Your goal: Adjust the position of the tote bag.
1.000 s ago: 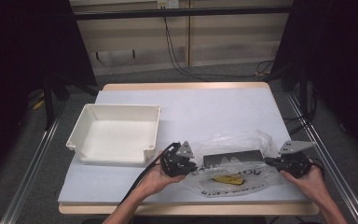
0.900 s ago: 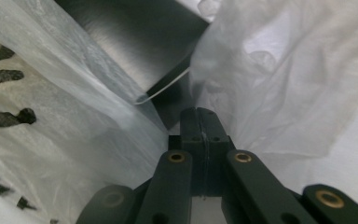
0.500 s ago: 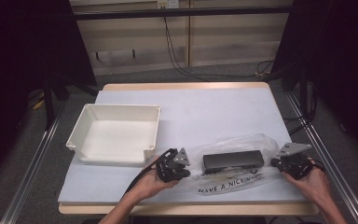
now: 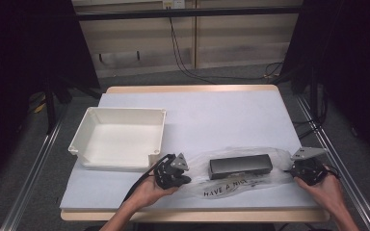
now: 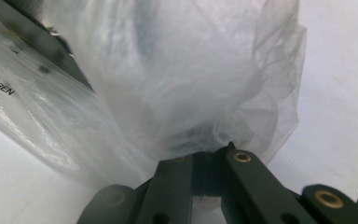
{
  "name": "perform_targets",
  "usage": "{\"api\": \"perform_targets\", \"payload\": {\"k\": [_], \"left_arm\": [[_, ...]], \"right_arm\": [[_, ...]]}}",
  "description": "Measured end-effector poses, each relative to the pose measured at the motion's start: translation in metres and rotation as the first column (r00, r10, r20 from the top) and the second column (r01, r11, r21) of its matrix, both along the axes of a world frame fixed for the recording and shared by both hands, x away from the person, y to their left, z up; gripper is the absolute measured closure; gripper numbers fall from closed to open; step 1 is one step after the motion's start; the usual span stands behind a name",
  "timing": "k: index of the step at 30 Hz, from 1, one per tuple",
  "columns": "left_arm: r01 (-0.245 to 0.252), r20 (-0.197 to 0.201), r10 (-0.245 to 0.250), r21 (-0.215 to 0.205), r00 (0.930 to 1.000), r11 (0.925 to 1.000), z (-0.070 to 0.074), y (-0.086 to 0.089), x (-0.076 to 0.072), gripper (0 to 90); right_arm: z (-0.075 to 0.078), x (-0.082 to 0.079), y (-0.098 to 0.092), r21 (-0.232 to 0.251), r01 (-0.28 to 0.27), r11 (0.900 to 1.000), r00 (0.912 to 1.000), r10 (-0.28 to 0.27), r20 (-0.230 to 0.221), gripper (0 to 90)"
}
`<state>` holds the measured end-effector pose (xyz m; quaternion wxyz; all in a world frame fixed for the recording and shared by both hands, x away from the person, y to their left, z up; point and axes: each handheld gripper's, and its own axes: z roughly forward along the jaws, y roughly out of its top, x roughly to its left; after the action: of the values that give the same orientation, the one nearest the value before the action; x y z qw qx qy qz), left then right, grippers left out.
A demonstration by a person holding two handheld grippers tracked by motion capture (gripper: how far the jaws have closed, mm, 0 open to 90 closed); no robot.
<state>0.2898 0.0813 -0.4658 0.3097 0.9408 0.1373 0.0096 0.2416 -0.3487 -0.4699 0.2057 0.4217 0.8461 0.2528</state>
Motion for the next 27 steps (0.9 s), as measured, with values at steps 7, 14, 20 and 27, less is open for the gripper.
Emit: {"api": "perform_targets", "payload": {"k": [7, 14, 20, 27], "left_arm": [[-0.038, -0.004, 0.038, 0.002, 0.9993, 0.9993, 0.001, 0.012, 0.001, 90.0], [-0.034, 0.001, 0.034, 0.01, 0.9994, 0.9994, 0.002, 0.011, 0.0, 90.0], [-0.026, -0.006, 0.026, 0.014, 0.9996, 0.9996, 0.001, 0.015, 0.0, 90.0], [-0.044, -0.003, 0.044, 0.016, 0.999, 0.9989, 0.002, 0.014, -0.001, 90.0]], "right_arm": [[-0.001, -0.004, -0.005, 0.014, 0.035, 0.999, 0.9993, -0.035, 0.011, 90.0], [-0.001, -0.004, -0.007, 0.032, 0.033, 0.999, 0.9992, -0.033, 0.021, 90.0], [0.0, -0.004, -0.006, 0.005, 0.035, 0.999, 0.9994, -0.035, 0.008, 90.0], [-0.001, -0.003, -0.006, -0.005, 0.05, 0.999, 0.9986, -0.05, 0.02, 90.0]]}}
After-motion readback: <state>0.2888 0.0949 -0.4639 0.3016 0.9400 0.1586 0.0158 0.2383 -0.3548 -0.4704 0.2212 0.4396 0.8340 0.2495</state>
